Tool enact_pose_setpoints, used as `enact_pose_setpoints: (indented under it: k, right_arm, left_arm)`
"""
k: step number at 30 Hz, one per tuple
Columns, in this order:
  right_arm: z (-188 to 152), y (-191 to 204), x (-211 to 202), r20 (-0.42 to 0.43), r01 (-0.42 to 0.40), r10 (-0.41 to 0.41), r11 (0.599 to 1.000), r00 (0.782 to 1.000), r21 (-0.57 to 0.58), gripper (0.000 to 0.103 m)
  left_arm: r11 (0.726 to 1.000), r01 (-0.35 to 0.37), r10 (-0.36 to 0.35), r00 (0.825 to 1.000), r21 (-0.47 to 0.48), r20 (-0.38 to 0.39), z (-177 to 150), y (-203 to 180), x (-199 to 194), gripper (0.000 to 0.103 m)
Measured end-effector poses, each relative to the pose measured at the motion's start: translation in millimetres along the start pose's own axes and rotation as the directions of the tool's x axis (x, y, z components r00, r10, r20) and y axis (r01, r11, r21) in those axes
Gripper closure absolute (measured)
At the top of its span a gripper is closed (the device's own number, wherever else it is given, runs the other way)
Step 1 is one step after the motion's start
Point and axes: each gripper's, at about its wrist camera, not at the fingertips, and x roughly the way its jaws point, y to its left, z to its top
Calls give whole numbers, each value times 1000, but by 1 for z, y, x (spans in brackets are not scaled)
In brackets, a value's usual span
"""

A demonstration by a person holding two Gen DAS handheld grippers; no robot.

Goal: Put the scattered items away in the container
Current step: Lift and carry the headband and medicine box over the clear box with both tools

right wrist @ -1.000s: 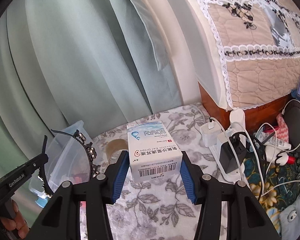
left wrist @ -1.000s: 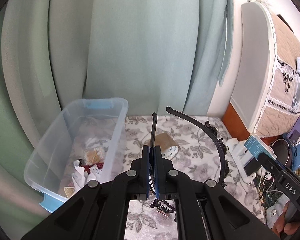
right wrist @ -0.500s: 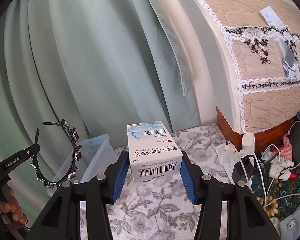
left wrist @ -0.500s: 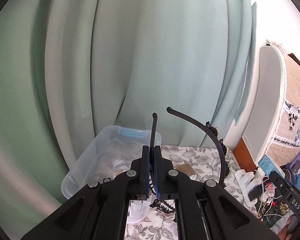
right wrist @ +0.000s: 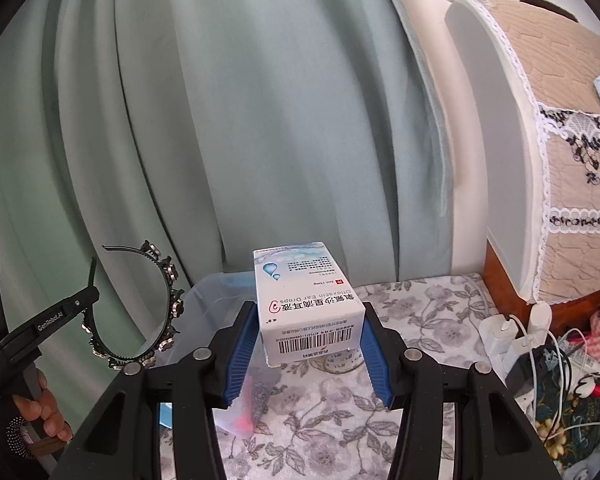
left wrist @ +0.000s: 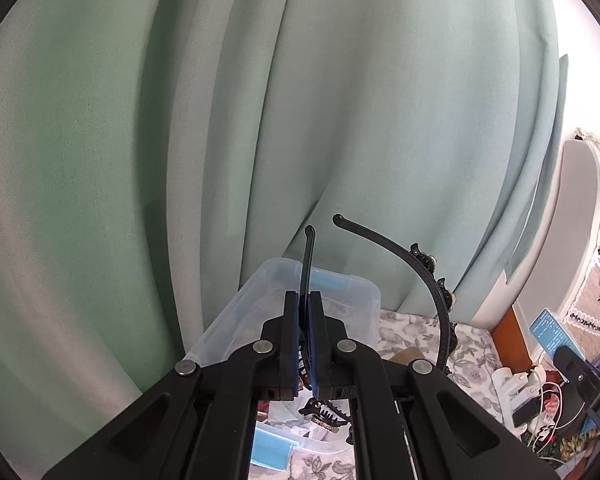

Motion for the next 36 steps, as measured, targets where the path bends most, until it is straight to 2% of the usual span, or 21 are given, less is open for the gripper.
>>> enact_pose_setpoints:
  k: [18, 22, 30, 36]
  right_arm:
    - [-10, 98, 62, -140, -118, 94, 977, 986, -176, 50]
    - [-18, 116, 79, -187, -149, 112, 969, 976, -199, 50]
    - [-28, 140, 105, -238, -171, 116, 960, 964, -224, 50]
    - [-37, 142, 126, -272, -180, 113, 955, 956, -235, 50]
  left_arm:
    - [996, -54, 51, 998, -77, -40, -10, 49, 42, 99]
    - [995, -35, 30, 998, -93, -54, -12, 63, 53, 99]
    - [990, -42, 30, 996, -136, -82, -19, 100, 74, 99]
    - [988, -52, 39, 995, -143, -90, -19, 111, 89, 99]
